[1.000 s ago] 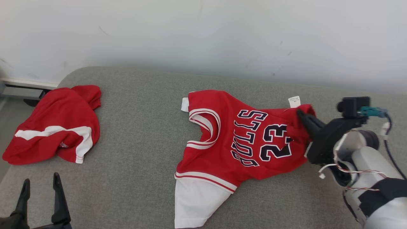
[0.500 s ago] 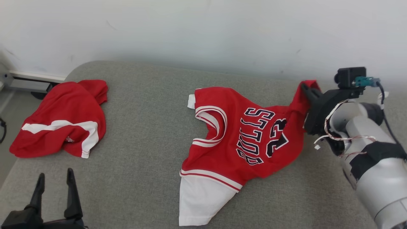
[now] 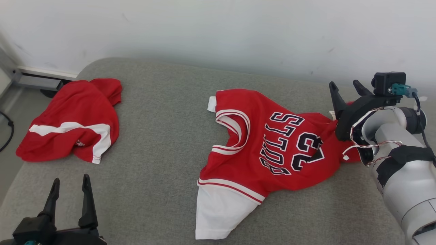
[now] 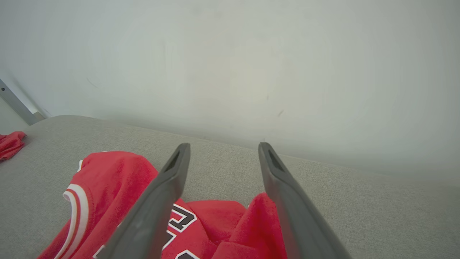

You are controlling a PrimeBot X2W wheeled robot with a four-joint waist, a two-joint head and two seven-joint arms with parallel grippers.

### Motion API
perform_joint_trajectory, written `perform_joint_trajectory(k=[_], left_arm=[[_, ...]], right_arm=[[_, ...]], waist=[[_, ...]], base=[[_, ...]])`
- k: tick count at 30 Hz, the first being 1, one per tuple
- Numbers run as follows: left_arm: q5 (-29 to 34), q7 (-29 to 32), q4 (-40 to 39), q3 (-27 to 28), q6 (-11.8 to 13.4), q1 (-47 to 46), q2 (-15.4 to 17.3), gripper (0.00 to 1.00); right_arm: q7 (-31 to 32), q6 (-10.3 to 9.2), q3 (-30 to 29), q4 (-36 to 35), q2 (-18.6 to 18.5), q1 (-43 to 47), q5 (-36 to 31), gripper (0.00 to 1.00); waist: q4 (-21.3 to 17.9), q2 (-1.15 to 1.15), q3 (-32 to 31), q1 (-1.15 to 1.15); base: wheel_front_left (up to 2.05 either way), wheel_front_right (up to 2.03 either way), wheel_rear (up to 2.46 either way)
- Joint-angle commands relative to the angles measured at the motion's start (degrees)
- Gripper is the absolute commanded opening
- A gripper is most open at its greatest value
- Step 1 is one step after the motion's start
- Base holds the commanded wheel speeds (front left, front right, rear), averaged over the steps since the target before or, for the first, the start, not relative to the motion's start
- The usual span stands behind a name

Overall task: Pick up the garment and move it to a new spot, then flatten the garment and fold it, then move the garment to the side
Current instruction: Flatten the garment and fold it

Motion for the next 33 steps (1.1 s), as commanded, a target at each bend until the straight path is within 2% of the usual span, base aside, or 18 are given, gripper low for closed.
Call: perform_joint_trajectory(k=[1,5,10,13,14,20,23,29,33], left_arm=[[0.3,-0.33,0.24,0.34,-0.24,-0.55,0.05,1.0],[0.5,-0.33,0.35,0.55,-0.36,-0.42,-0.28,1.0],[0.81,-0.33,0.19,0.77,-0.75,-0.36,-0.42,1.0],[0.87,-0.33,-0.33,1.46,-0.59,0.56,-0.52,1.0],[0.87,-0.33,-0.33,1.46,-0.59,0.56,-0.52,1.0],[1.25,-0.33,-1.34,2.39,-0.26,1.29,-0.74,1.0],[1.49,-0.33,-1.81,2.72,-0.25,1.27,-0.9,1.0],[2.14,-0.33,-2.47,3.31,-0.17,1.35,-1.17,1.0],[2.53,-0.33,-2.43,3.52,-0.58,1.31,-1.22,1.0]], right_arm=[[-1.1,-0.04,0.2,0.27,-0.64,-0.08,-0.6,1.0],[-2.48,-0.04,1.27,-1.24,-0.83,1.96,0.17,1.0],[-2.68,-0.04,4.25,-5.11,-2.92,5.5,2.34,1.0],[-0.79,-0.04,8.42,-8.34,-6.28,10.21,4.24,1.0],[-0.79,-0.04,8.42,-8.34,-6.28,10.21,4.24,1.0],[1.58,-0.04,12.22,-12.63,-11.69,15.48,7.54,1.0],[4.56,-0.04,13.28,-13.53,-13.54,17.23,9.54,1.0],[9.03,-0.04,14.63,-13.07,-15.31,18.5,11.42,1.0],[10.9,-0.04,15.51,-10.99,-14.2,17.13,11.8,1.0]], waist=[[-0.71,-0.01,0.02,0.0],[-1.65,-0.01,-0.16,0.0],[-2.59,-0.01,-0.21,0.0],[-3.82,-0.01,-0.49,0.0],[-3.82,-0.01,-0.49,0.0],[-5.27,-0.01,-0.31,0.0],[-5.57,-0.01,-0.21,0.0],[-4.91,-0.01,-0.28,0.0],[-3.57,-0.01,-0.26,0.0]], base=[[0.0,0.0,0.0],[0.0,0.0,0.0],[0.0,0.0,0.0],[0.0,0.0,0.0],[0.0,0.0,0.0],[0.0,0.0,0.0],[0.0,0.0,0.0],[0.0,0.0,0.0],[0.0,0.0,0.0]])
